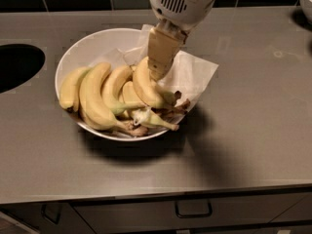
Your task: Pick banana from white bowl
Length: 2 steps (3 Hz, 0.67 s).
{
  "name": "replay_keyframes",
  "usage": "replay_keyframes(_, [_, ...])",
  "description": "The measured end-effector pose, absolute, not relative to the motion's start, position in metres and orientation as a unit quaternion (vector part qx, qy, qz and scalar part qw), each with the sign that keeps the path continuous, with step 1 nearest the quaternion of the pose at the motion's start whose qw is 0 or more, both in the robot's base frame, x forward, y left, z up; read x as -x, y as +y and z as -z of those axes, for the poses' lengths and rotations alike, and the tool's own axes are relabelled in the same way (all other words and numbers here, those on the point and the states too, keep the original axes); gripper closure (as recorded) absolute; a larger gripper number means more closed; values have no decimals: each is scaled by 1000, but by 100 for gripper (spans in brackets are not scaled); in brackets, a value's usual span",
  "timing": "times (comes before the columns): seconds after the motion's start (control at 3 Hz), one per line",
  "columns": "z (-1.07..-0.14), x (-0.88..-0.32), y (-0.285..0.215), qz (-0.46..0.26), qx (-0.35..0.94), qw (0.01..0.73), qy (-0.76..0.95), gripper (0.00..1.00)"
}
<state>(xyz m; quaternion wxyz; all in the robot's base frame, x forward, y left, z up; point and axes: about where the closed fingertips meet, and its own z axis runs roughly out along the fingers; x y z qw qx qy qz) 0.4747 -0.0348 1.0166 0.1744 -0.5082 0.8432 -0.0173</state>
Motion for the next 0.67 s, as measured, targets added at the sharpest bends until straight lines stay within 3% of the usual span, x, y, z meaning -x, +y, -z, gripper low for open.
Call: replay_keyframes(0.67, [-1075, -457, -39, -15, 529, 254, 810, 97])
